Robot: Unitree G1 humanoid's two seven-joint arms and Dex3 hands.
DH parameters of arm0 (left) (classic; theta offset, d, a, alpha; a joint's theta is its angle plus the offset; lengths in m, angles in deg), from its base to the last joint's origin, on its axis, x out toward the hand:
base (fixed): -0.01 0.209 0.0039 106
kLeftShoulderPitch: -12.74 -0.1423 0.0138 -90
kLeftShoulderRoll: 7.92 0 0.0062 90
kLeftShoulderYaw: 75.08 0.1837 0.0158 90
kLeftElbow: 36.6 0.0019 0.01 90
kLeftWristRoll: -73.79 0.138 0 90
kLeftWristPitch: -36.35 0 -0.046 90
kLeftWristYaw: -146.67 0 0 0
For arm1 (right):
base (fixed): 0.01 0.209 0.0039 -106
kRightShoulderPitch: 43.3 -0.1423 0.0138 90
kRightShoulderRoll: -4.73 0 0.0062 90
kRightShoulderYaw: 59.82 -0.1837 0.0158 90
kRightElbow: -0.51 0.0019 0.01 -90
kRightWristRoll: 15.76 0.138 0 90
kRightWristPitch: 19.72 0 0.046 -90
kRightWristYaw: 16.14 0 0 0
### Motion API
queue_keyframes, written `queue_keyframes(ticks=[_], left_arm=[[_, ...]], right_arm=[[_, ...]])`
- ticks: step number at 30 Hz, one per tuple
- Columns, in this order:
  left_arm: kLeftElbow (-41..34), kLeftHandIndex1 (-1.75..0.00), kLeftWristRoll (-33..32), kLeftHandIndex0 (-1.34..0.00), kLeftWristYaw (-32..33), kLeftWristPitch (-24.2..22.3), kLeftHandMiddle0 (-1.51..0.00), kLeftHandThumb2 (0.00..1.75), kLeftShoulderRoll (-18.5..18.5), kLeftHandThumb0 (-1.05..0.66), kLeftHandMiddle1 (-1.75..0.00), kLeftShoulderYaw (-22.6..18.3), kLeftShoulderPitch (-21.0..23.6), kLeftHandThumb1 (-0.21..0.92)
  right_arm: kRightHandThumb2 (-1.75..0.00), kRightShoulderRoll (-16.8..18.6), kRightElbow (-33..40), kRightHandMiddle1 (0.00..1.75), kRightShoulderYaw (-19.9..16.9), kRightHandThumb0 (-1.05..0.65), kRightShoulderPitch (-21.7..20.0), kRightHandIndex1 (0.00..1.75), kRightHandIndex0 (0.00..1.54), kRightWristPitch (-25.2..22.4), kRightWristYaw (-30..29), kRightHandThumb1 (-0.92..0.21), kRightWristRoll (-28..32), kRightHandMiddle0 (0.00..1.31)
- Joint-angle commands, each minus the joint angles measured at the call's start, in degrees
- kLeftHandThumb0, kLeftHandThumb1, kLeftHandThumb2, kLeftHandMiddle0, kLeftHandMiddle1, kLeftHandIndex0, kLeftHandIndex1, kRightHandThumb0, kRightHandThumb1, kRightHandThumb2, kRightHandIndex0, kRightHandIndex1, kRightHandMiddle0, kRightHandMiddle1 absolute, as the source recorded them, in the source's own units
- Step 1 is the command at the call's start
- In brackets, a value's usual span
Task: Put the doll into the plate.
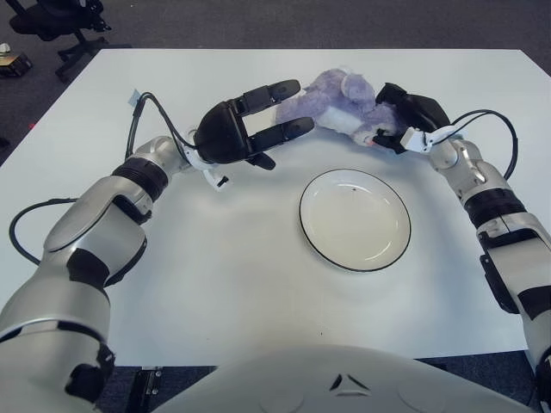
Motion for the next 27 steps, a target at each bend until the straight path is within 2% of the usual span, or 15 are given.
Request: queue_keyframes(ticks=[1,9,10,11,14,17,27], left_arm=[[-1.3,-0.02,-1.9,-0.41,0.1,0.0,-0.46,0.14,1.8,-0.62,-0.01,-2.1,-2.0,0.92],[-1.4,-0.02,-2.1,-0.42,0.1,0.1,-0.48,0.17,1.8,-0.6,-0.01,-2.7,-2.5,0.92],[-1.4,-0.02,-2.1,-0.42,0.1,0.2,-0.48,0.17,1.8,-0.59,-0.01,-2.8,-2.5,0.92],[-1.4,-0.02,-2.1,-0.42,0.1,0.2,-0.48,0.17,1.8,-0.59,-0.01,-2.9,-2.6,0.92],[-1.4,-0.02,-2.1,-0.42,0.1,0.4,-0.48,0.17,1.8,-0.59,-0.01,-3.1,-2.6,0.92],[-1.4,-0.02,-2.2,-0.42,0.1,0.4,-0.49,0.18,1.7,-0.58,-0.02,-3.2,-2.6,0.92],[-1.2,-0.03,-2.3,-0.44,0.1,0.4,-0.5,0.18,1.7,-0.58,-0.02,-3.3,-2.7,0.92]], right_arm=[[-1.12,1.1,2.9,1.75,-2.7,0.42,1.2,1.75,0.49,-4.8,8.2,-0.46,5.3,0.64],[-1.13,1.0,6.1,1.75,-4.2,0.42,2.4,1.75,0.5,-7.4,10.5,-0.45,5.1,0.66],[-1.05,1.0,6.4,1.75,-4.4,0.34,2.5,1.75,0.58,-7.7,10.8,-0.47,5.1,0.67],[-0.79,1.0,6.8,1.75,-4.6,0.19,2.5,1.75,0.74,-8.3,11.2,-0.55,5.2,0.69],[-0.59,1.0,7.8,1.75,-5.1,0.08,2.5,1.75,0.85,-10.2,12.8,-0.62,5.6,0.71],[-0.52,0.7,9.1,1.75,-5.6,0.04,1.6,1.75,0.89,-14.8,16.8,-0.64,7.2,0.71],[-0.47,-0.1,9.2,1.75,-5.7,0.01,-2.4,1.75,0.92,-25.7,26.2,-0.65,8.4,0.72]])
